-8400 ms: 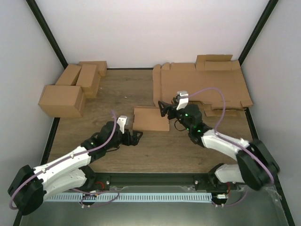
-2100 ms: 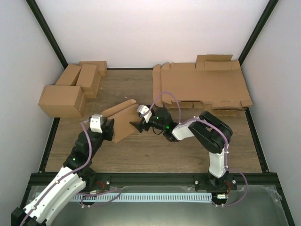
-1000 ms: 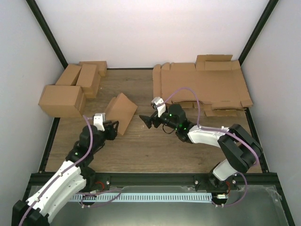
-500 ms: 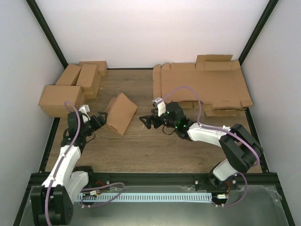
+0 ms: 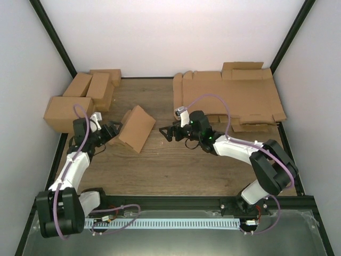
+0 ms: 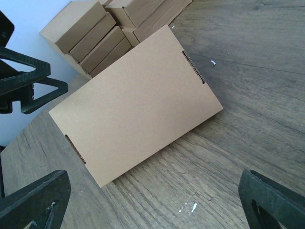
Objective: Fold the paper box
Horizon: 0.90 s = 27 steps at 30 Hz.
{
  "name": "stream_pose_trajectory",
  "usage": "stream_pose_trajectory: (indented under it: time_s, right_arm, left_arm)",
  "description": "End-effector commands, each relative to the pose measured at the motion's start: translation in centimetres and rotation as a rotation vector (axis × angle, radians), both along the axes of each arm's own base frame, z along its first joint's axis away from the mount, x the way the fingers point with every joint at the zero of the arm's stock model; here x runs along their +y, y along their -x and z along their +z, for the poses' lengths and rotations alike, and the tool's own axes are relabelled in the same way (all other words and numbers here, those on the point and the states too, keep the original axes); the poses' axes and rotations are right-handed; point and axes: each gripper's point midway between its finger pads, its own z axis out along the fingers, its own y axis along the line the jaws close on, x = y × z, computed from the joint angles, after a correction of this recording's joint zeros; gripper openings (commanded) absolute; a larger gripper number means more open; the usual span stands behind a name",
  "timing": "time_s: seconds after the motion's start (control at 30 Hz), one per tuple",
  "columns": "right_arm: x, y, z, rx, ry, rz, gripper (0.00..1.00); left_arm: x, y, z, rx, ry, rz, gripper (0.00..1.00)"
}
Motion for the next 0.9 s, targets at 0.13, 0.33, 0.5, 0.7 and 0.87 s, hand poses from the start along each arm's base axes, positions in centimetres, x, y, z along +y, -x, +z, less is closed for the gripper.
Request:
stream_pose_trajectory:
  time_s: [0.13, 0.33, 0.5, 0.7, 0.87]
  right_arm:
    - [0.7, -0.7, 0.4, 0.01, -0.009, 0.01, 1.0]
    - [0.8, -0.6, -0.9, 0.034, 0.013, 0.019, 1.0]
    - [0.5, -0.6, -1.2, 0.023, 0.02, 0.007, 1.0]
    - [0.3, -0.6, -1.3, 0.007, 0.014, -0.001, 1.0]
    - [0.0, -0.6, -1.7, 0.003, 0.023, -0.013, 1.0]
  left_arm:
    - [-0.8, -1.2, -1.8, 0.045, -0.046, -0.119, 0.78]
    - [-0.6, -1.4, -4.0, 0.11, -0.076, -0.126, 0.7]
    - [-0.1, -1.1, -5.5, 0.152, -0.107, -0.111, 0.63]
    - [0.1, -0.7, -7.5, 0.222, -0.117, -0.105, 0.49]
    - [-0.5, -0.6, -8.9, 0.269, -0.145, -0.121, 0.48]
